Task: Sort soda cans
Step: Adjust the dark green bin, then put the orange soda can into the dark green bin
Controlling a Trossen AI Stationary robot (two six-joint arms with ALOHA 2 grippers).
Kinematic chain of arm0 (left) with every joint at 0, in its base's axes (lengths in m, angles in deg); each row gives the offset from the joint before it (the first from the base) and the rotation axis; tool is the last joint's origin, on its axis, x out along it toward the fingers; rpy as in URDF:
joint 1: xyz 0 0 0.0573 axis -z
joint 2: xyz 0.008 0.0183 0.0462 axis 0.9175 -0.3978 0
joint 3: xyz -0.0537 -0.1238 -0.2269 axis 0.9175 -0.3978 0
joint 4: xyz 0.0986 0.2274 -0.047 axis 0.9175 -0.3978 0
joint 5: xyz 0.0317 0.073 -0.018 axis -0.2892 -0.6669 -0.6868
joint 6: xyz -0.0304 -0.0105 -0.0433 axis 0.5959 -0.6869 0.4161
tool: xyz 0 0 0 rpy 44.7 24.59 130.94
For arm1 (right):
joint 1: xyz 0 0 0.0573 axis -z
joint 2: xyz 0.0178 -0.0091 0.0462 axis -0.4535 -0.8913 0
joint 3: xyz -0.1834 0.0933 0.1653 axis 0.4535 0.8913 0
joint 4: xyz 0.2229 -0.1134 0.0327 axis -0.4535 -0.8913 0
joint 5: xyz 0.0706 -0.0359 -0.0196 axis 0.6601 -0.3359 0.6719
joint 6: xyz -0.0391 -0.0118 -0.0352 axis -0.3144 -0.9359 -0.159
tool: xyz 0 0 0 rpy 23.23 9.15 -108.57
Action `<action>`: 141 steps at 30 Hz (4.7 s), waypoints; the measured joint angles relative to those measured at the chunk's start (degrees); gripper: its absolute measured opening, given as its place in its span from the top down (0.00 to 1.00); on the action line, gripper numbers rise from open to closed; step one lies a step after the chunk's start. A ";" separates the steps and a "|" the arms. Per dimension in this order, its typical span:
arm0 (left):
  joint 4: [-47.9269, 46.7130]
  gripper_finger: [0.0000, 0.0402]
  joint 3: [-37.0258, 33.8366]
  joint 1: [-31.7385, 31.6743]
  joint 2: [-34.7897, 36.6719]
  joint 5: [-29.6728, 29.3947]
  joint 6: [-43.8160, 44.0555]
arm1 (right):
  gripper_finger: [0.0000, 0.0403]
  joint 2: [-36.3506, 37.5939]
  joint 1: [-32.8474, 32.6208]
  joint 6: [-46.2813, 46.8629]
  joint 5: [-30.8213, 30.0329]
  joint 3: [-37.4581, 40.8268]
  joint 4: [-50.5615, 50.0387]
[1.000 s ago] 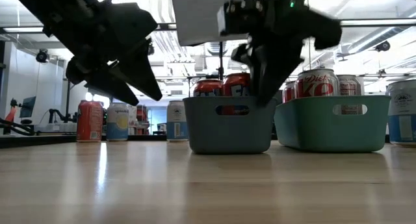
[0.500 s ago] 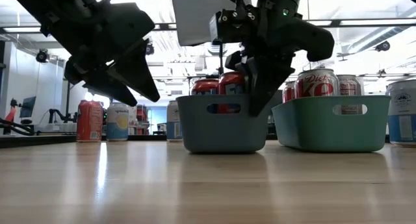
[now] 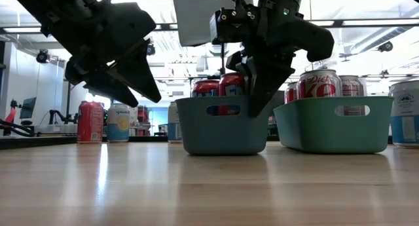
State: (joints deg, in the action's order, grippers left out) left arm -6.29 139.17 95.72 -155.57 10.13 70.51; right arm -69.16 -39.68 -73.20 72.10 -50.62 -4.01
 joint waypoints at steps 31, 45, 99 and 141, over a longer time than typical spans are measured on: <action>-40.58 0.20 -3.80 -14.05 17.38 -10.80 25.31 | 0.36 26.36 -0.52 -5.33 -6.70 2.07 2.69; -49.85 0.20 9.17 -29.09 31.85 4.13 -7.33 | 0.32 26.83 -0.50 -7.79 -9.54 9.27 4.72; -35.95 0.16 2.22 -80.74 28.90 27.90 -39.04 | 0.39 26.84 -5.52 4.31 -5.04 9.38 6.01; -50.38 0.16 28.43 -88.21 -3.08 29.27 -56.92 | 0.34 26.88 -4.50 7.32 -5.00 12.66 7.86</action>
State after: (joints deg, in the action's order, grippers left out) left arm -56.67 167.59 7.51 -158.65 39.40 13.58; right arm -42.28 -44.18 -65.88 67.10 -37.96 3.85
